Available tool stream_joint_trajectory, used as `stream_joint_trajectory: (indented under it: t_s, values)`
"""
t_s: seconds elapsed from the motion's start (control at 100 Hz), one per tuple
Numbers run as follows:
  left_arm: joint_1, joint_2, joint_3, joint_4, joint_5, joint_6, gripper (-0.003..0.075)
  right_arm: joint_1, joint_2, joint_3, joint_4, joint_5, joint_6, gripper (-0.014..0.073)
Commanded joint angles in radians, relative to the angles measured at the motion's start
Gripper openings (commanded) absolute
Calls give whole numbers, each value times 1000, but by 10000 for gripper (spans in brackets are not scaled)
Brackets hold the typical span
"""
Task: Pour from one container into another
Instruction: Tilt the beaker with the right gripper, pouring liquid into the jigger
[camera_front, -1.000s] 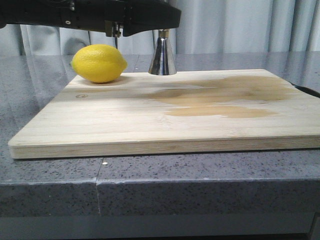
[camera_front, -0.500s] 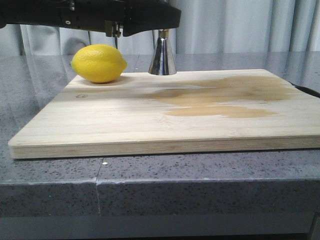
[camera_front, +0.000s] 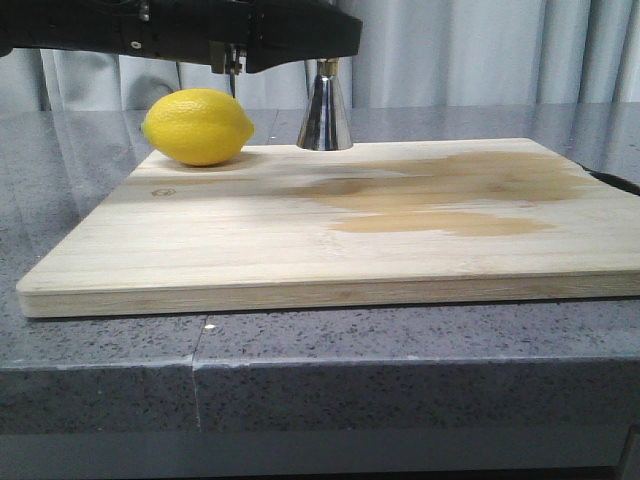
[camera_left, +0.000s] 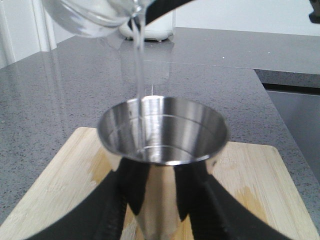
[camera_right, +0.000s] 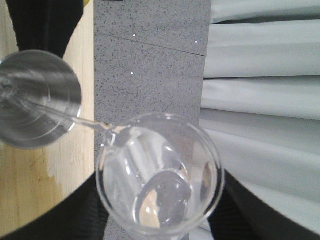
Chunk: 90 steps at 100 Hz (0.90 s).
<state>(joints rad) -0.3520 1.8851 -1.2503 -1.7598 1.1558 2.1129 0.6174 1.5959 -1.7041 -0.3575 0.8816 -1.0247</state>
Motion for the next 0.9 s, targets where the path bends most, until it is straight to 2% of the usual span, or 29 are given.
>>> stream_joint_trajectory:
  t_s: [0.0,0.89]
  values:
    - [-1,-60,-32,-76,58,-7,207,1,-42,-35,-33,-64,-34,338]
    - [-1,-60,-32,-76,58,-7,207,1,-42,-35,-33,-88,-135,338]
